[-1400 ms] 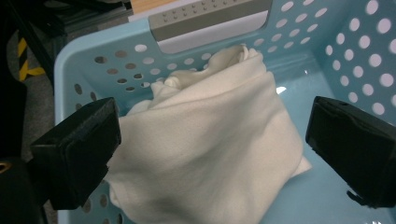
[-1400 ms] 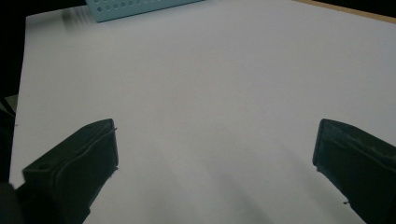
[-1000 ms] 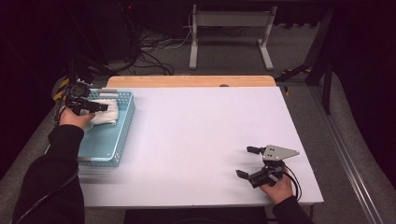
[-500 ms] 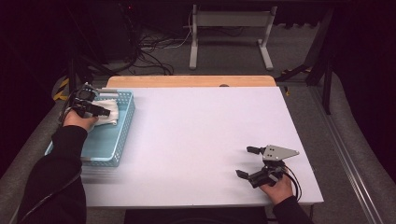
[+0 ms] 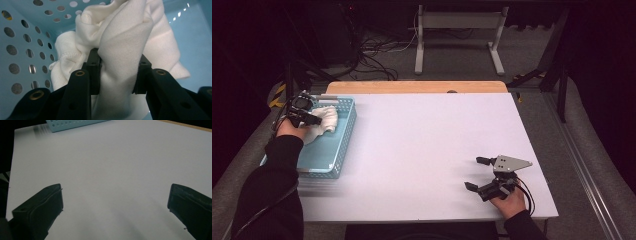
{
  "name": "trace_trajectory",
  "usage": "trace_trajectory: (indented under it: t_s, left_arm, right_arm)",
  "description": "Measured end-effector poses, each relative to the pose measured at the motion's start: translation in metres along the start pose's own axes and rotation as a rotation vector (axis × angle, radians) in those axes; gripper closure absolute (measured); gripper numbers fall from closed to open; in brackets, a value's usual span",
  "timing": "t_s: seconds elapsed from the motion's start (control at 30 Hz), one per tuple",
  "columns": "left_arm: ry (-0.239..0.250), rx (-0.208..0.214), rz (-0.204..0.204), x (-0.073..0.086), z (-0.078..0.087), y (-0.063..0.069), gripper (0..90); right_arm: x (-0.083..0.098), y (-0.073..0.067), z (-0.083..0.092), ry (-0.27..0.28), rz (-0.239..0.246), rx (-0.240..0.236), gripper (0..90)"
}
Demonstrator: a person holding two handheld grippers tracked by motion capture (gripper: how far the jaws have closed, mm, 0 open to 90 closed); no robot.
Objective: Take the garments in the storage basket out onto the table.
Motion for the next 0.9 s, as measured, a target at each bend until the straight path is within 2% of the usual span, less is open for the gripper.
trace_trajectory:
  t_s: [0.17,0.57,0.67,0.9]
  left_arm:
    - [0.020,0.000,0.003,-0.001,0.003,0.000,68.6]
    - [0.087,0.045,0.044,0.002,0.014,-0.004,69.3]
    - [0.126,0.077,0.061,0.002,0.022,-0.005,69.8]
    - [0.217,0.114,0.085,0.002,0.044,-0.007,69.9]
  right_arm:
    - [0.000,0.000,0.000,0.000,0.000,0.001,0.8]
    - [0.000,0.000,0.000,-0.001,0.001,0.004,0.8]
    - [0.000,0.000,0.000,-0.001,0.001,0.005,0.8]
    - [0.000,0.000,0.000,-0.001,0.003,0.004,0.8]
Point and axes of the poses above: each handheld gripper's, and its own axes: z roughly backward along the jaws, x roughly out of its underside, y roughly to its right, the point moved 8 cm from there along -z, roughly forward along the jaws, and after that the axes turned 9 degrees about -y, right-handed, at the moved point
